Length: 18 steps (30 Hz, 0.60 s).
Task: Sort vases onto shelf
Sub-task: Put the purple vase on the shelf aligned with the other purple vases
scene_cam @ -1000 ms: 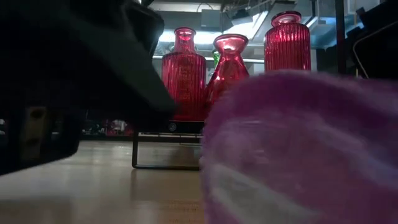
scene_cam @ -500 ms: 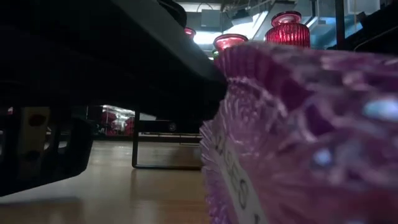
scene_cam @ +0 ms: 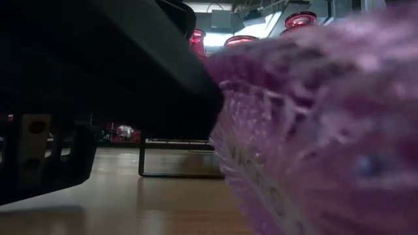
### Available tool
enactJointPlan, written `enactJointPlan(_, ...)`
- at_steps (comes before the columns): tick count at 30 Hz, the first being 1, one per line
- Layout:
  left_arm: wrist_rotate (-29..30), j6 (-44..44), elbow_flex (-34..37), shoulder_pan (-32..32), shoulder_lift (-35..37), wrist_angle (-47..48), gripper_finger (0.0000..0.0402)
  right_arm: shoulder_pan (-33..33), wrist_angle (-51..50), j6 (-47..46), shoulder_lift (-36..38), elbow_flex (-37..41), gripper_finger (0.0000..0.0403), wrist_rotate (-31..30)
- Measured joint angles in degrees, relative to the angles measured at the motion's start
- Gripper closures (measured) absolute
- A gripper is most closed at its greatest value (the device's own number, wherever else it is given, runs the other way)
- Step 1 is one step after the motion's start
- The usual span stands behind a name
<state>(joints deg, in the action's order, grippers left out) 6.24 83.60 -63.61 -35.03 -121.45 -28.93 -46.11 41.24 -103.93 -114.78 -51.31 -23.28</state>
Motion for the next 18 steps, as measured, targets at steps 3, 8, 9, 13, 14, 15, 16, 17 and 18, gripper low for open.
enactJointPlan(3, 0.2, 0.1, 0.0, 0.0, 0.0, 0.2, 0.0402, 0.0, 2.8, 2.3, 0.2, -0.1, 0.0388, -1.5)
enactJointPlan(8, 0.5, -0.2, 0.0, 0.2, 0.0, 0.1, 0.0402, 0.3, 4.5, 6.1, 0.2, 0.0, 0.0396, -1.7)
enactJointPlan(9, 0.5, -0.2, 0.0, 0.2, 0.0, 0.1, 0.0402, 0.3, 4.6, 6.2, 0.2, 0.0, 0.0396, -1.6)
enactJointPlan(13, 1.1, -0.1, 0.0, 0.2, 0.0, 0.3, 0.0402, 0.2, 4.5, 6.7, 0.2, 0.0, 0.0399, -1.6)
enactJointPlan(14, 1.4, -0.1, 0.0, 0.2, 0.0, 0.4, 0.0402, 0.2, 4.4, 6.9, 0.3, 0.0, 0.0399, -1.6)
enactJointPlan(15, 1.5, -0.2, 0.0, 0.2, 0.0, 0.4, 0.0402, 0.2, 4.5, 7.0, 0.3, 0.0, 0.04, -1.6)
enactJointPlan(16, 1.6, -0.3, 0.0, 0.2, 0.0, 0.4, 0.0402, 0.2, 4.6, 7.3, 0.4, 0.0, 0.04, -1.7)
enactJointPlan(17, 1.8, -0.3, 0.0, 0.2, 0.0, 0.4, 0.0402, 0.2, 4.2, 7.7, 0.7, 0.0, 0.0401, -1.7)
enactJointPlan(18, 2.0, -0.4, 0.0, 0.2, 0.0, 0.6, 0.0402, 0.2, 3.8, 8.1, 1.0, -0.1, 0.0401, -1.6)
